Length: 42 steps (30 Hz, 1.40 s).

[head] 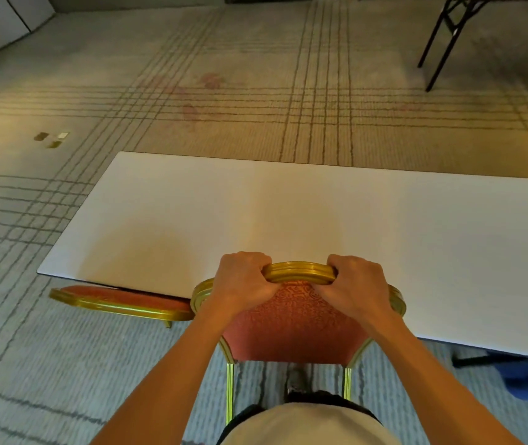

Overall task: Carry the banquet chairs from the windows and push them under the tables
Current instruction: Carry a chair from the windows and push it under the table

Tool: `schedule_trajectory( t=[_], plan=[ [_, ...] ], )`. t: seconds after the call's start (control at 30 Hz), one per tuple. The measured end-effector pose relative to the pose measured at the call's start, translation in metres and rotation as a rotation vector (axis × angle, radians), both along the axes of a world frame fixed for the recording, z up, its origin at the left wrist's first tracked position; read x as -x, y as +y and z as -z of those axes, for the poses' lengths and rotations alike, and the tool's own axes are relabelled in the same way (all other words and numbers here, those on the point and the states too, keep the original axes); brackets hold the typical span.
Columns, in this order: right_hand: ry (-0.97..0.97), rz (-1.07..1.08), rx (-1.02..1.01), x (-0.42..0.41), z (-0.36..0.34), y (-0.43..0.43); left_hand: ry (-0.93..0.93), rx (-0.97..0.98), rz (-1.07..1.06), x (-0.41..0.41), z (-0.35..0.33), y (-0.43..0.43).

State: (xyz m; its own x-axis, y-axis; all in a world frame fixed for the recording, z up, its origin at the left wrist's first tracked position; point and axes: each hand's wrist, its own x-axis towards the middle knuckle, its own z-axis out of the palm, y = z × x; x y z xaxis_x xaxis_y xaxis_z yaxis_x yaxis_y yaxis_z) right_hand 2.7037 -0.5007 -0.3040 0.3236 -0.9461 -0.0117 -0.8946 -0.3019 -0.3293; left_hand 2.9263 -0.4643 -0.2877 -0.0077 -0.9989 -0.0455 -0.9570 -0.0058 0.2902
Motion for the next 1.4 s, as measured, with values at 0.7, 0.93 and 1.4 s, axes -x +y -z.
schedule_trajectory(
  t=[0.7,0.93,1.4],
  plan=[
    [0.002,-0.018,0.041,-0.035,0.058,0.119,0.1,-0.167,0.171,-0.044,0.056,0.091],
    [0.079,0.018,-0.112,-0.035,0.062,0.181,0.047,-0.215,0.261,-0.041,0.076,0.148],
    [0.018,-0.086,-0.177,-0.025,0.103,0.307,0.139,-0.283,0.281,-0.034,0.121,0.276]
  ],
)
